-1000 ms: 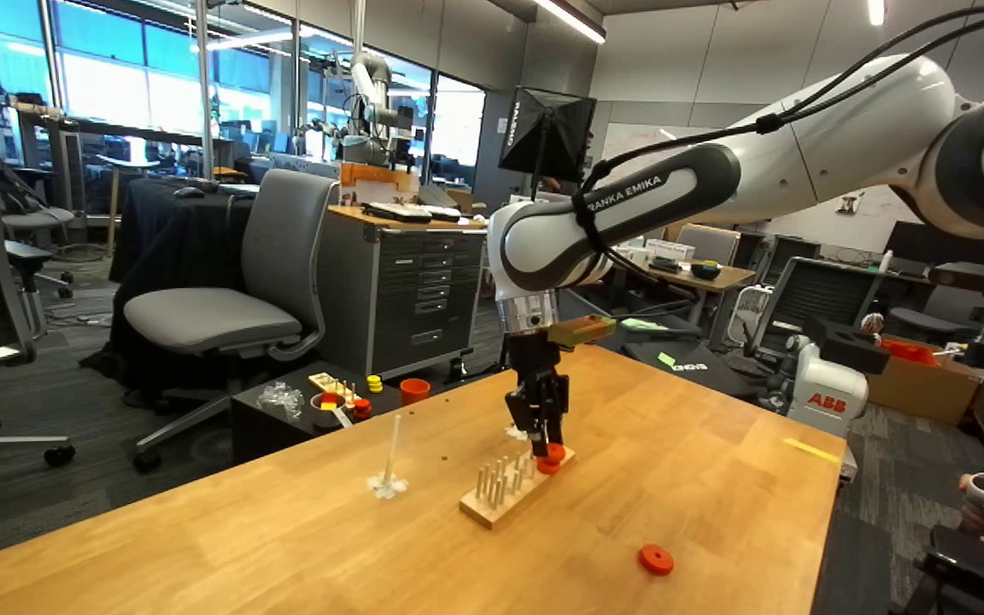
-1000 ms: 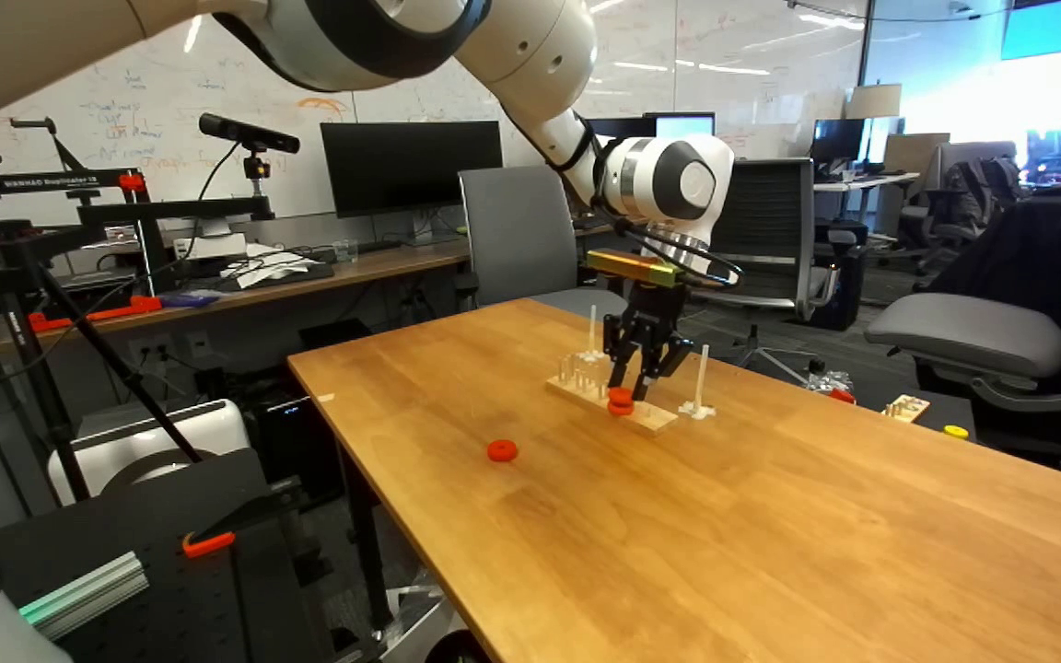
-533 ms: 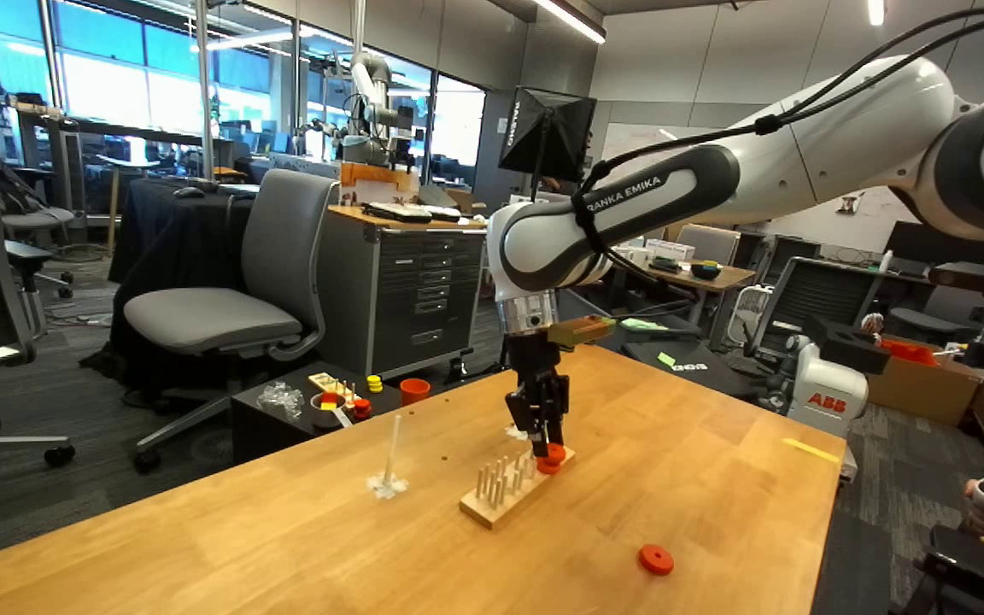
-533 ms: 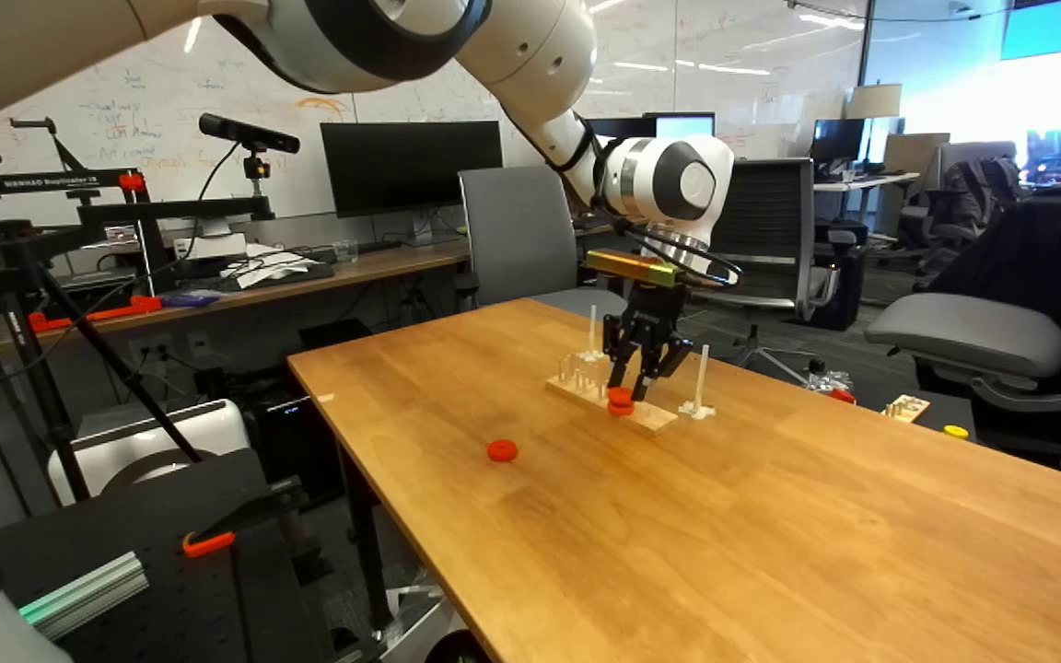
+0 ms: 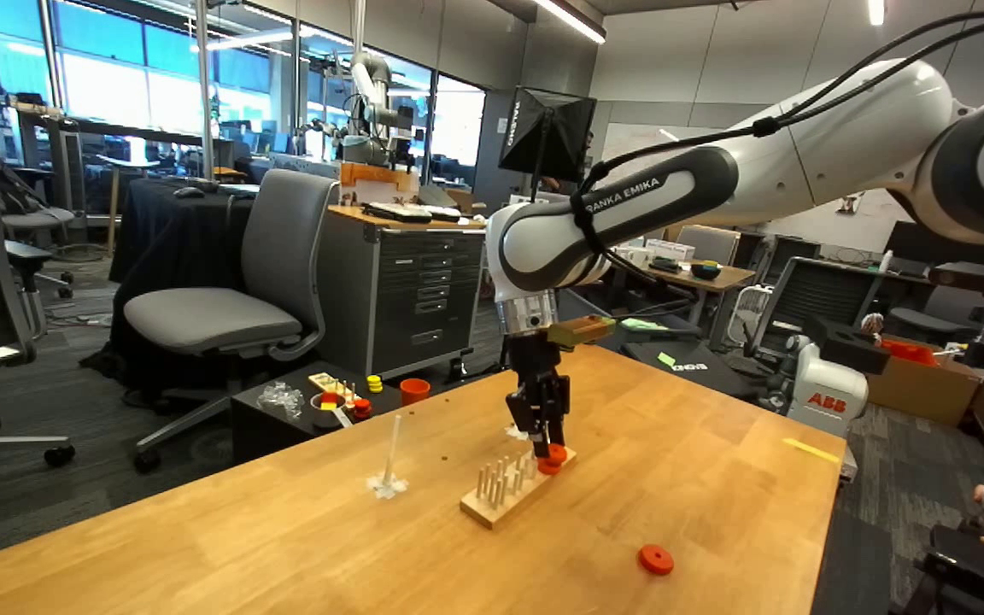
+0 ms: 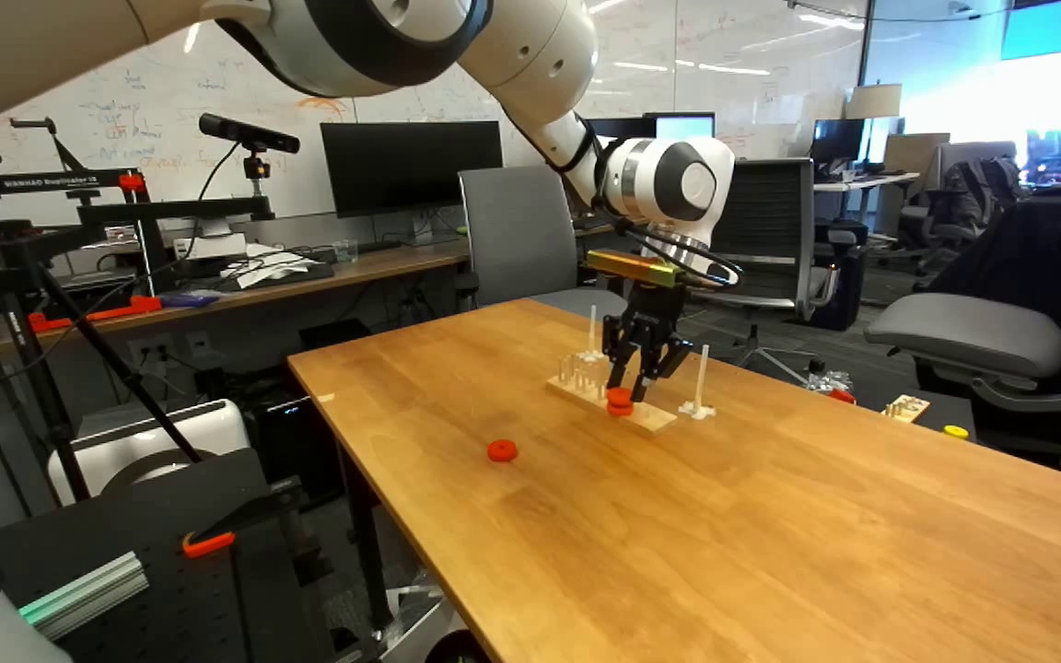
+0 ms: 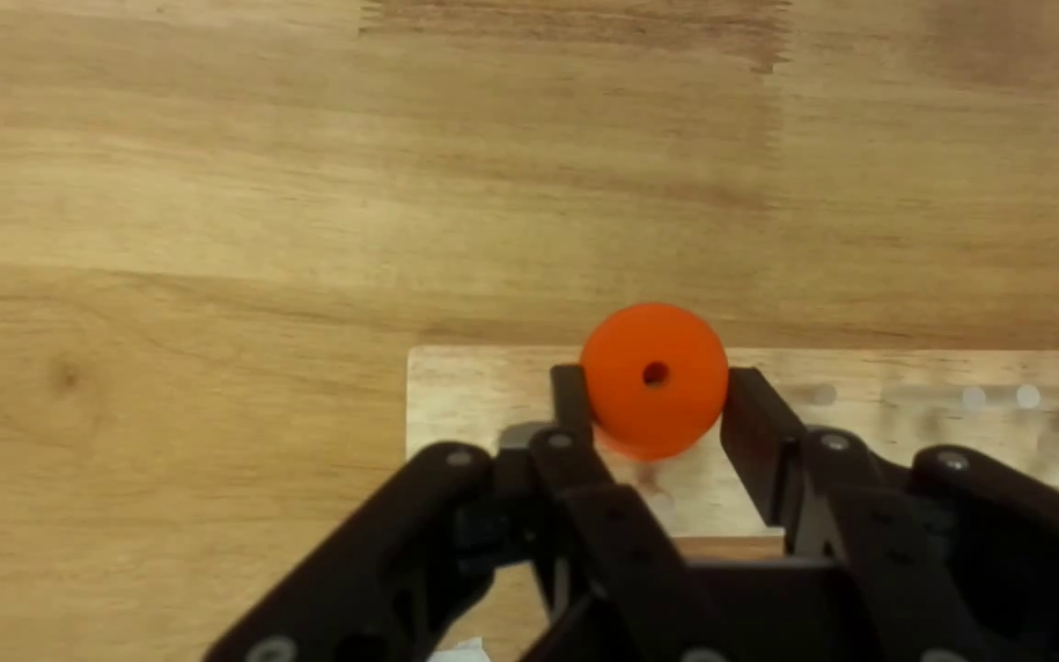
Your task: Pick up two orange small objects from the table and put them on top of each other on the wooden holder.
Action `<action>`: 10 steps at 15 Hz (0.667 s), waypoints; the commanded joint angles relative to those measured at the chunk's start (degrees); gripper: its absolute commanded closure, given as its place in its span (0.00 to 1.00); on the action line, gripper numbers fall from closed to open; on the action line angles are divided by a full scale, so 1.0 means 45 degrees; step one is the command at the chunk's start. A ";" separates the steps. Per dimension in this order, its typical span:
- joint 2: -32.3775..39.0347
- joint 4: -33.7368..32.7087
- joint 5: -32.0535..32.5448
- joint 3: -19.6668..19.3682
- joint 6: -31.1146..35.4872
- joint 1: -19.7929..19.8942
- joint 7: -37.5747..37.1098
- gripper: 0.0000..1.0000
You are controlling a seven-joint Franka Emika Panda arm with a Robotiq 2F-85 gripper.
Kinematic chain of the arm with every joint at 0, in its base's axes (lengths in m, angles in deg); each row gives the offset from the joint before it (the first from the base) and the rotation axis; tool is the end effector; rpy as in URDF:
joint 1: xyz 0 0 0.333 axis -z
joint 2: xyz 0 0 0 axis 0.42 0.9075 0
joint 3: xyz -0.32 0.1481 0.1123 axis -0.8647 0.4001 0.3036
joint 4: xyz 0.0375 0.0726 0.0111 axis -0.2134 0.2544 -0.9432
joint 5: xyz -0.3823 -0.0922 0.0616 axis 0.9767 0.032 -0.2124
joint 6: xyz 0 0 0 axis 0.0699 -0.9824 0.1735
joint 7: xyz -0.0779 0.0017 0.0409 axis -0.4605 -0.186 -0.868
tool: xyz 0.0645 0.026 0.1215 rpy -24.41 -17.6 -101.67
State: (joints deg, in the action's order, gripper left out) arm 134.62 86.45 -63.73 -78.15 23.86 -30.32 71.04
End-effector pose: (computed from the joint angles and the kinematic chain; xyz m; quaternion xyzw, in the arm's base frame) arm 0.7545 0.1054 0.1302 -0.9760 -0.0541 0.2108 0.0041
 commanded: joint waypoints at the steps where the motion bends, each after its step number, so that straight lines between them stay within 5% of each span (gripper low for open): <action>1: 0.0695 -0.0715 -0.0094 -0.0180 -0.0385 -0.0107 -0.0185 0.84; 10: 0.1120 -0.1388 -0.0139 -0.0221 -0.1164 -0.0011 -0.0231 0.84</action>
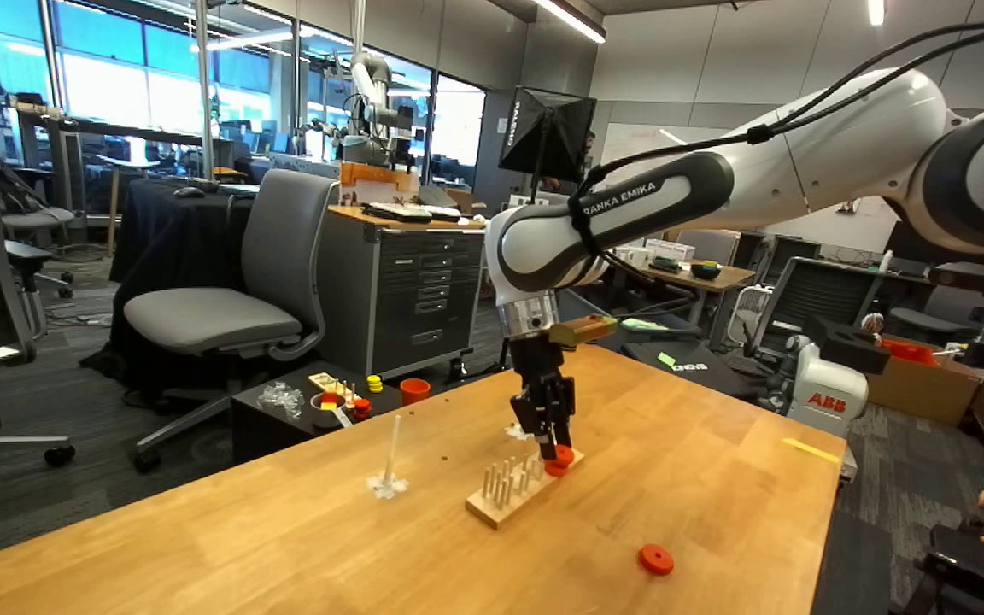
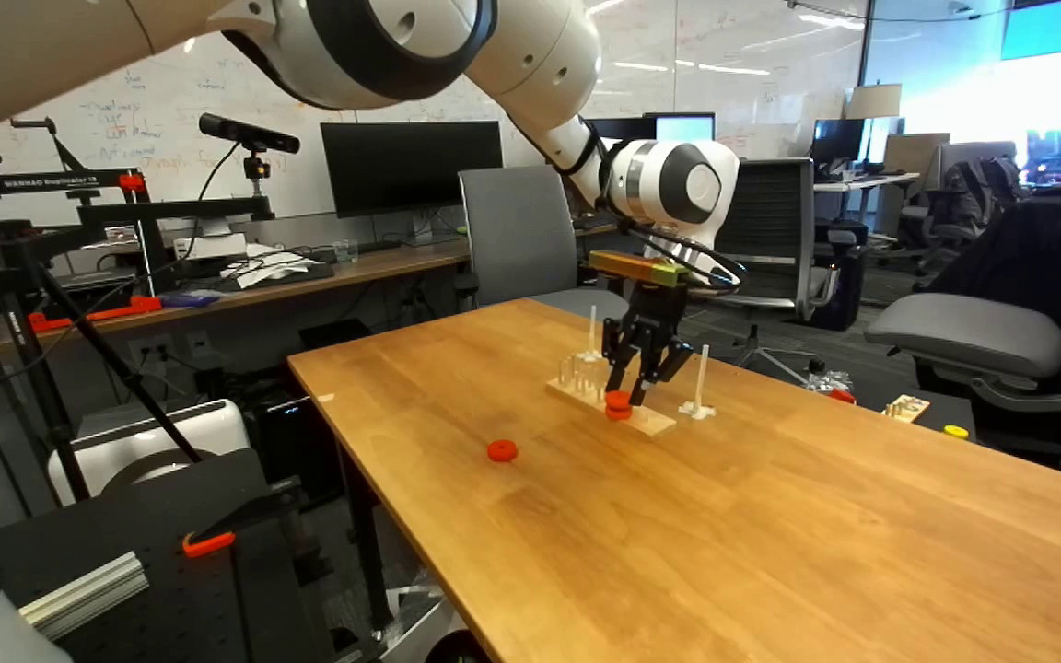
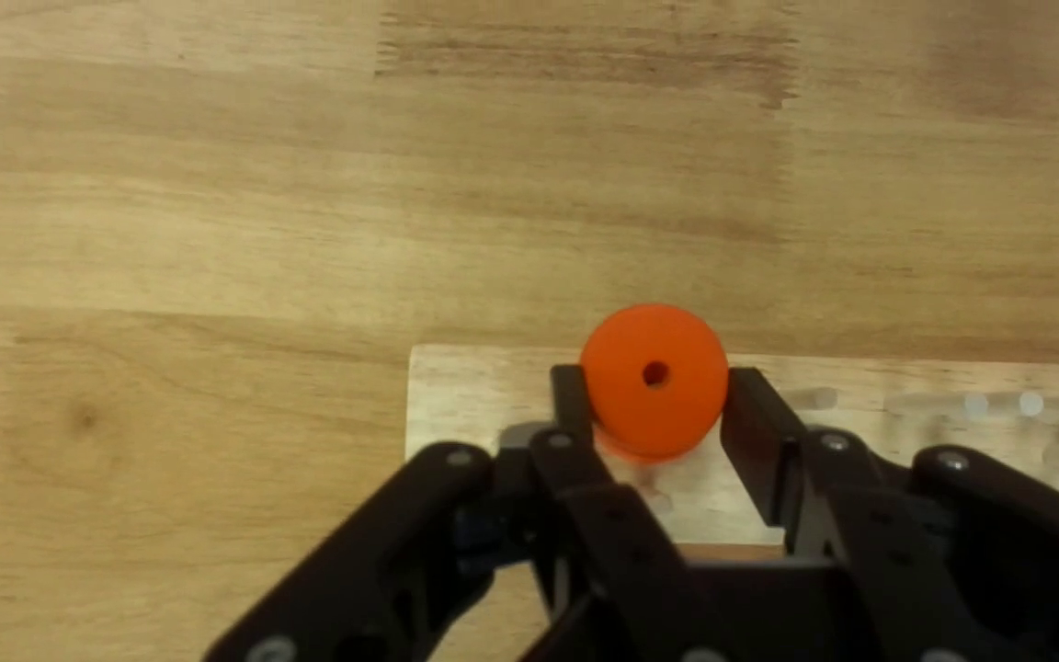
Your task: Pick up two orange small objects from the table and put them on top of each other on the wooden holder.
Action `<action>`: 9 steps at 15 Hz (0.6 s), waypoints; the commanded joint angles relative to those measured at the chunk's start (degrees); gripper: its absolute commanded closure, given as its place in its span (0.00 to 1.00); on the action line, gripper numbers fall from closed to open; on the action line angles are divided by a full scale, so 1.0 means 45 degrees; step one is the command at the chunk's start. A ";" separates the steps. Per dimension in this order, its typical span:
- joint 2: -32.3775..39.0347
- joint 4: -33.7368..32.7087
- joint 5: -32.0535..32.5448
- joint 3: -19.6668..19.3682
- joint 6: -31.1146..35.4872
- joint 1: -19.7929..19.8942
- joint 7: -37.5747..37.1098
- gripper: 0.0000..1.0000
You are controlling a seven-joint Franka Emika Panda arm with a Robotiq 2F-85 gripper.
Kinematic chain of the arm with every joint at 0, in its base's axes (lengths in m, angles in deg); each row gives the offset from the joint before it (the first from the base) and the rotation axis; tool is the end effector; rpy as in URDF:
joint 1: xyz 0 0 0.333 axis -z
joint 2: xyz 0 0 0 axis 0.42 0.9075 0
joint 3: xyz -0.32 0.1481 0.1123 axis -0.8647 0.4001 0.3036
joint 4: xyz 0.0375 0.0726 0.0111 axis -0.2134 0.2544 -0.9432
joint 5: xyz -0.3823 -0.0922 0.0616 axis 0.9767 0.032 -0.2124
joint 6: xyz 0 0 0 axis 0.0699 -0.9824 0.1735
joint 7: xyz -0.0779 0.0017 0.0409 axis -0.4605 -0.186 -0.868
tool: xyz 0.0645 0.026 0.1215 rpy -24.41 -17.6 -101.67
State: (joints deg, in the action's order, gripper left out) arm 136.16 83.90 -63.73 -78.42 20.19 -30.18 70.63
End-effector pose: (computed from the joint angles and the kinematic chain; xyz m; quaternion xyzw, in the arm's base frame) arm 0.7525 0.0999 0.1259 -0.9712 -0.0474 0.2333 0.0002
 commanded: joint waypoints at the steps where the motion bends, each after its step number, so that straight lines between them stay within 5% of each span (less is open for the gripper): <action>1: 0.0809 -0.0879 -0.0137 -0.0160 -0.0430 -0.0040 -0.0137 0.84; 9: 0.0736 -0.0916 -0.0104 -0.0126 -0.0465 -0.0143 -0.0122 0.84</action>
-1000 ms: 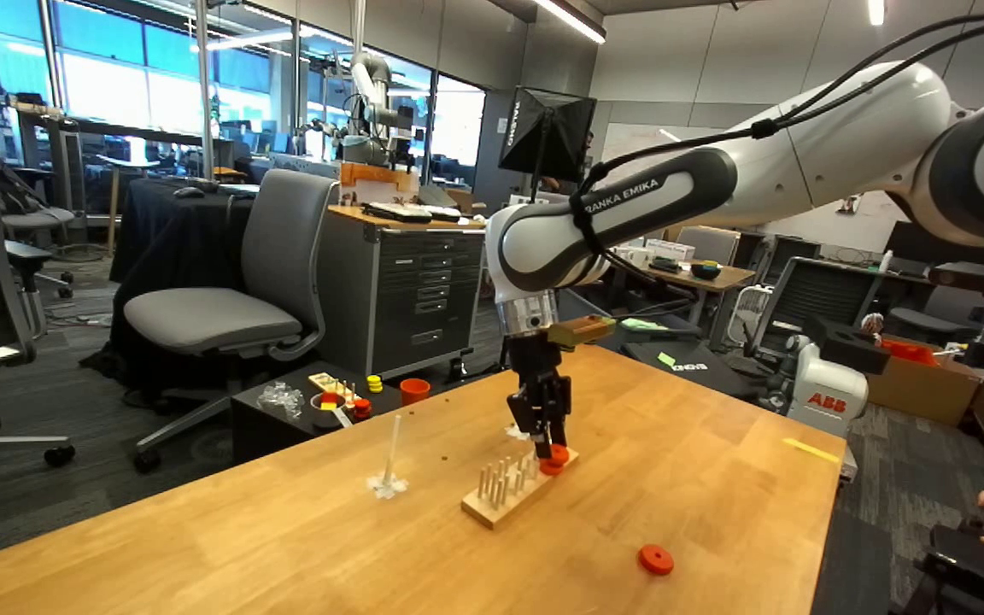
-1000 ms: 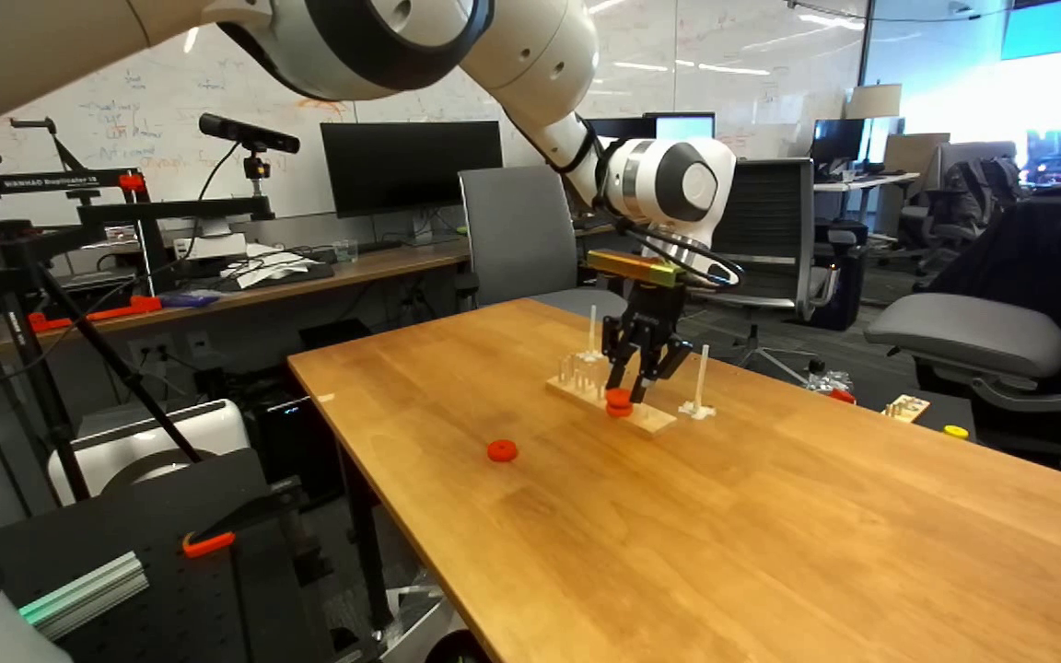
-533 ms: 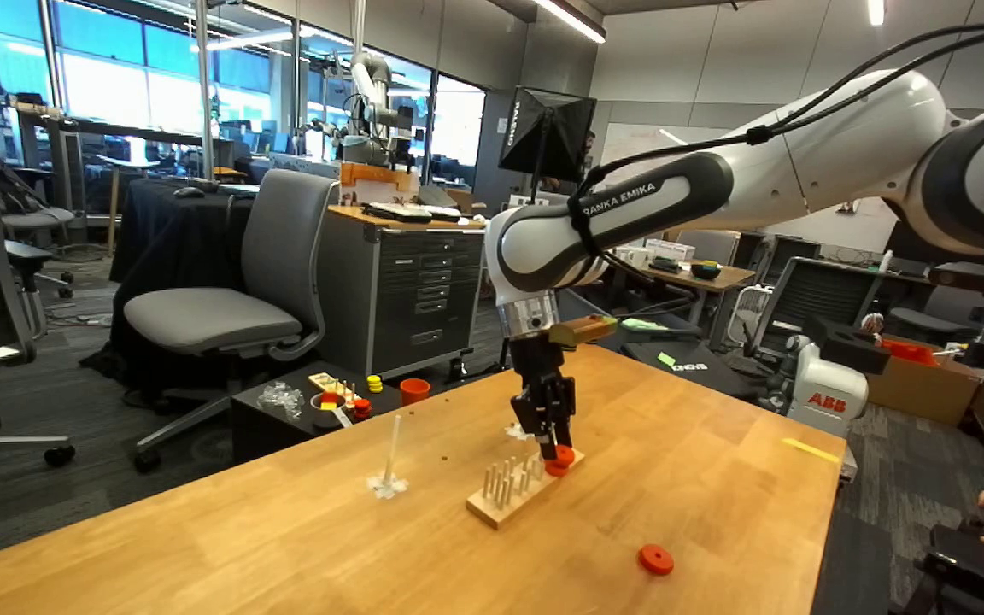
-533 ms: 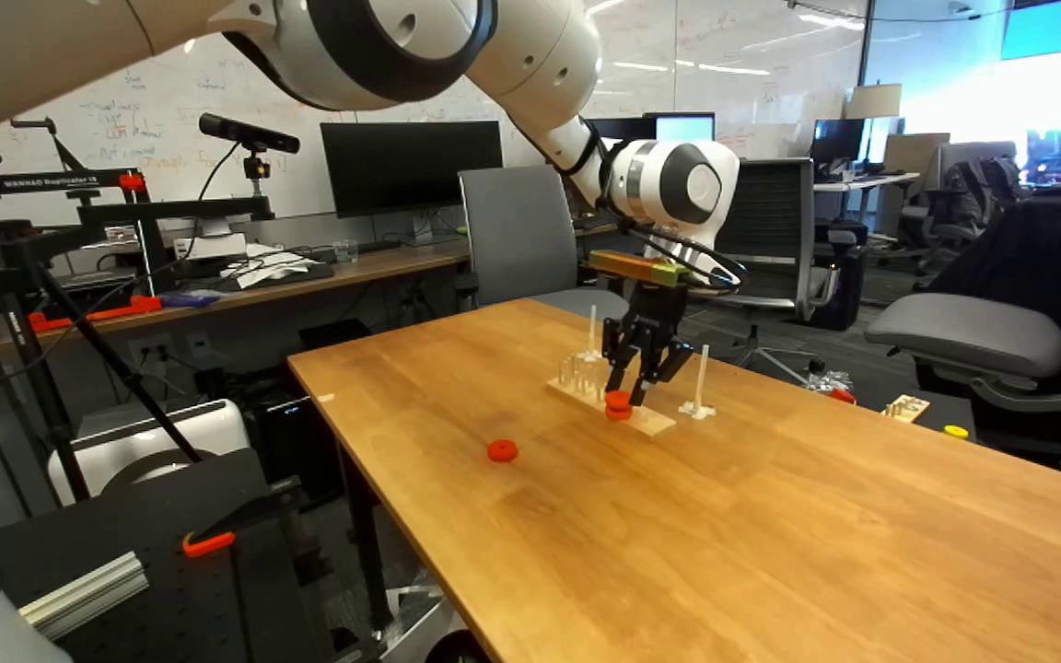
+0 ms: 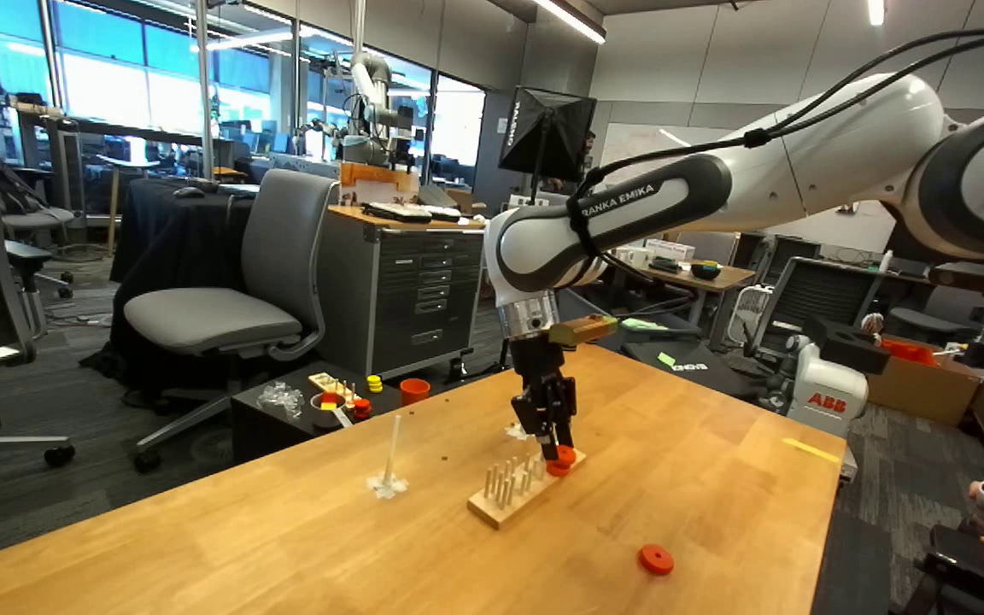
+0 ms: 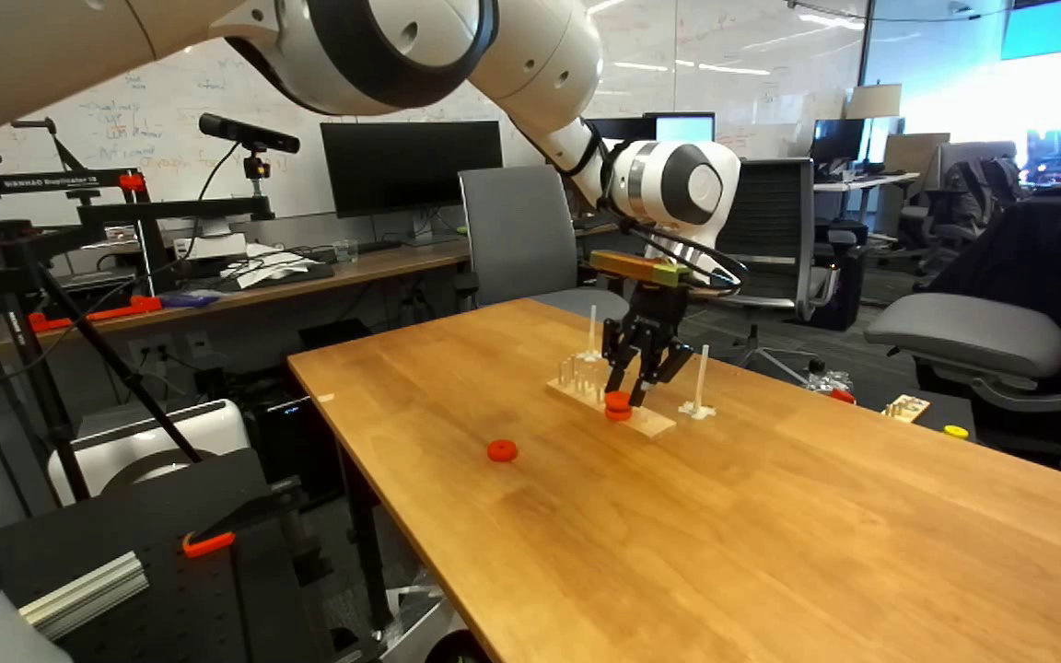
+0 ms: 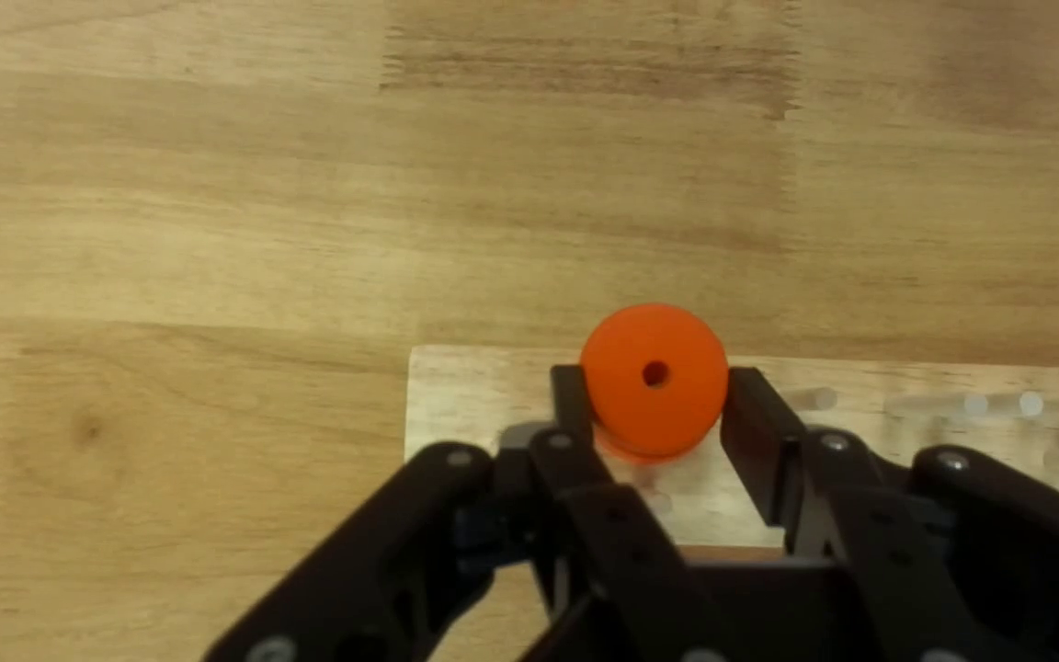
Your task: Pick up two orange small objects from the table and put them on top of each other on the wooden holder.
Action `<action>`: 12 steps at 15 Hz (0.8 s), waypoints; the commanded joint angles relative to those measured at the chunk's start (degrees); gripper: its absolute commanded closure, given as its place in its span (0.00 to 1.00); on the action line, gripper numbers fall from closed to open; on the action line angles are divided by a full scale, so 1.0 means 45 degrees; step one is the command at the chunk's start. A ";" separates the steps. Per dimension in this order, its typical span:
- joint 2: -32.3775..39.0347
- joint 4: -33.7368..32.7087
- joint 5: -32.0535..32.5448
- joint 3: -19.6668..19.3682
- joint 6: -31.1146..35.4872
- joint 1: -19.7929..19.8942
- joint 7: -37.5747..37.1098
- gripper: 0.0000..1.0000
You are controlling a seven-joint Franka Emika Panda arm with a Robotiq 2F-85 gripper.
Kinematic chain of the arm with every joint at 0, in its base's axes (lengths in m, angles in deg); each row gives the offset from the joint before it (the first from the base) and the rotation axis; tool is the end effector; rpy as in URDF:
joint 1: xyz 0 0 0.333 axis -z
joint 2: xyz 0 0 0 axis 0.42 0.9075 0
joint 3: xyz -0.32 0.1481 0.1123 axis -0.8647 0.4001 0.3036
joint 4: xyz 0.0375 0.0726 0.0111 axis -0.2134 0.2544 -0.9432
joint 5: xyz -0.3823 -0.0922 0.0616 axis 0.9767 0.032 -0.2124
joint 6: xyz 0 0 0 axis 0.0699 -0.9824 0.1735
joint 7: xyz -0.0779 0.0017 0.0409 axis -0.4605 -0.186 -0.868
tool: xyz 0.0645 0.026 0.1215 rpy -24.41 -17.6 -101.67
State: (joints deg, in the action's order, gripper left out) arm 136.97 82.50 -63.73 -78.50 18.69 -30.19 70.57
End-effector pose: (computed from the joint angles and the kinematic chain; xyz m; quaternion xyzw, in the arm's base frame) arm 0.7526 0.0988 0.1243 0.9694 0.0462 -0.2410 0.0009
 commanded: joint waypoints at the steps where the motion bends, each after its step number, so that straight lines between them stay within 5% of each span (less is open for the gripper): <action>1: 0.0529 -0.0577 -0.0098 -0.0102 -0.0117 -0.0162 -0.0105 0.84; 12: 0.0304 -0.0324 0.0015 0.0041 0.0038 -0.0340 -0.0128 0.84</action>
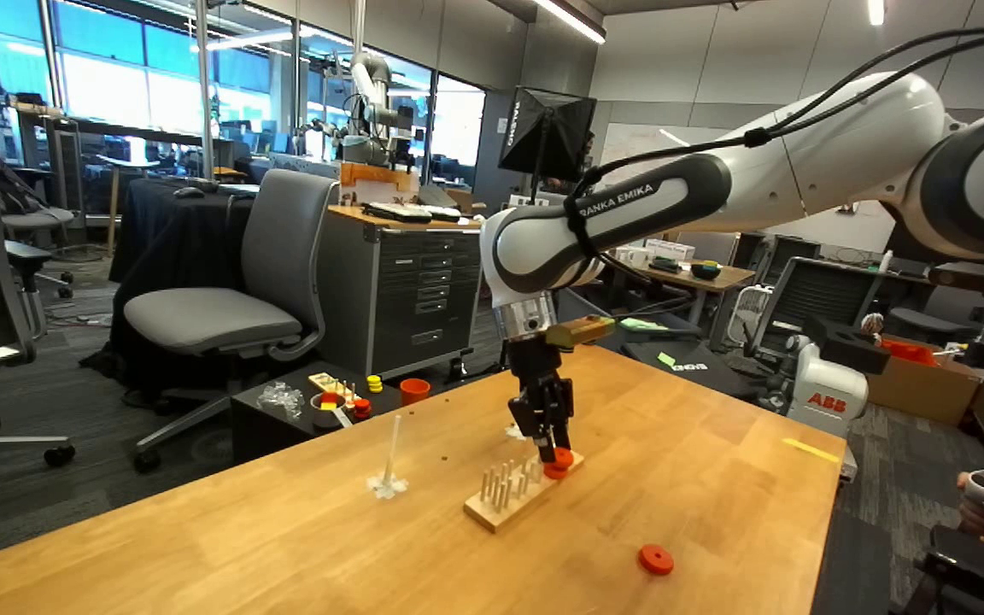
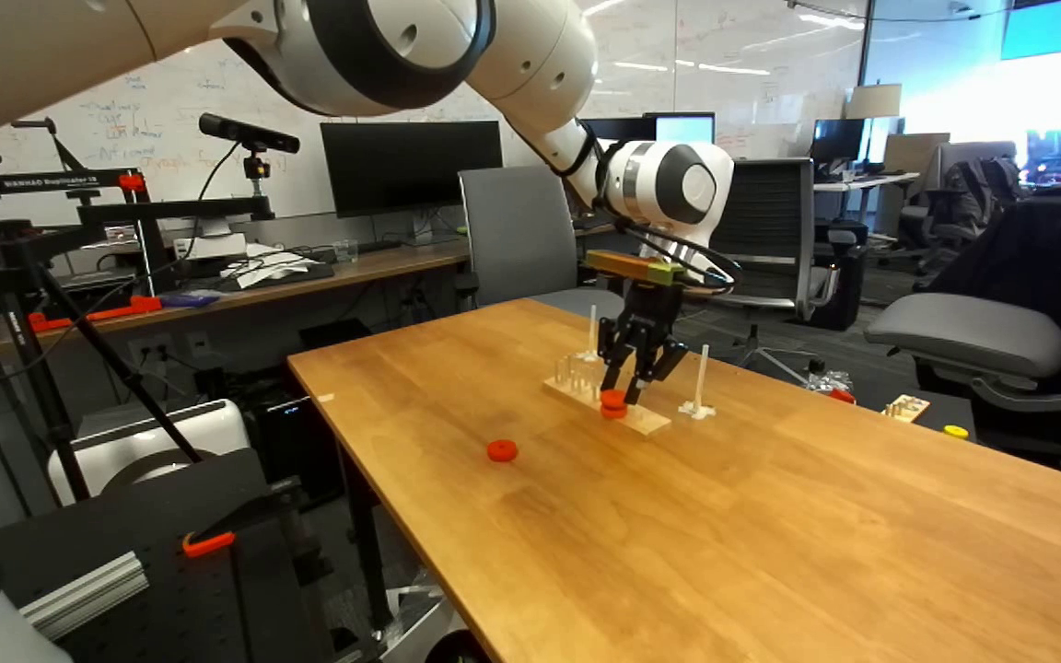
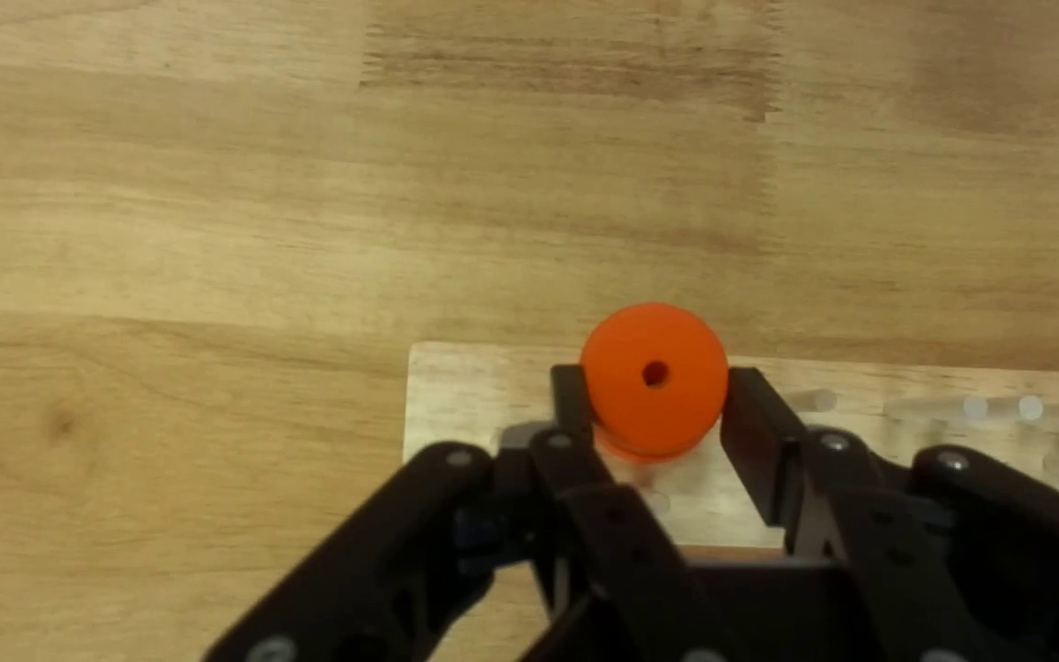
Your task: Pick up two orange small objects from the table and put them on top of each other on the wooden holder.
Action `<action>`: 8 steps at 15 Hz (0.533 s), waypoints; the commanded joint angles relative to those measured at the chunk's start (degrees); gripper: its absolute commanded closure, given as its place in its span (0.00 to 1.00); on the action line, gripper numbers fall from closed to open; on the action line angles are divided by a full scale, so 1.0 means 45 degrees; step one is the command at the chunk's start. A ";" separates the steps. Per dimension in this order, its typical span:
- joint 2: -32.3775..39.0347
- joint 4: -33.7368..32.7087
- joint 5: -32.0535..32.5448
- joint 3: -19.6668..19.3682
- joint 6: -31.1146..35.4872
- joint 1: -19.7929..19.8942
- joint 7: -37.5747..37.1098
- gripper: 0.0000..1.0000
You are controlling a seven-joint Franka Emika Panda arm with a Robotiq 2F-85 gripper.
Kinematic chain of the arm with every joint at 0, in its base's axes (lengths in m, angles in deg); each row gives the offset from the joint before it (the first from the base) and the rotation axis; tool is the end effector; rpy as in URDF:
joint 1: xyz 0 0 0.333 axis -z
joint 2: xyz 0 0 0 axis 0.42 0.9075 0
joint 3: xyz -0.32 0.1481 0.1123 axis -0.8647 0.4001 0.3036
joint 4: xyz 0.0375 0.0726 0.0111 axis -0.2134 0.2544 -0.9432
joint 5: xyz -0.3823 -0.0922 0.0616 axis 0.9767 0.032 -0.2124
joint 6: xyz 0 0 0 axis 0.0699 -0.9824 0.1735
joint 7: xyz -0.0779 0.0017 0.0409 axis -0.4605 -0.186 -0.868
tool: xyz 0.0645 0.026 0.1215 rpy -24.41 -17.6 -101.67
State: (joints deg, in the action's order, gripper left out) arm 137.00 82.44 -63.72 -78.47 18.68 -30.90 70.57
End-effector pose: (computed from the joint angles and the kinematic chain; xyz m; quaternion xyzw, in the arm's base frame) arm 0.7514 0.1084 0.1243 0.9692 0.0524 -0.2408 0.0022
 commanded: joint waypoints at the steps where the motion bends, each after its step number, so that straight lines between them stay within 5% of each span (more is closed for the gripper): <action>1: 0.0273 -0.0289 0.0006 0.0052 0.0039 -0.0204 -0.0108 0.84; 8: 0.0067 -0.0103 -0.0019 0.0082 0.0096 -0.0290 -0.0004 0.84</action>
State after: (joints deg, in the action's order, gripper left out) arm 136.99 82.45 -63.72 -78.33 18.75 -31.90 70.58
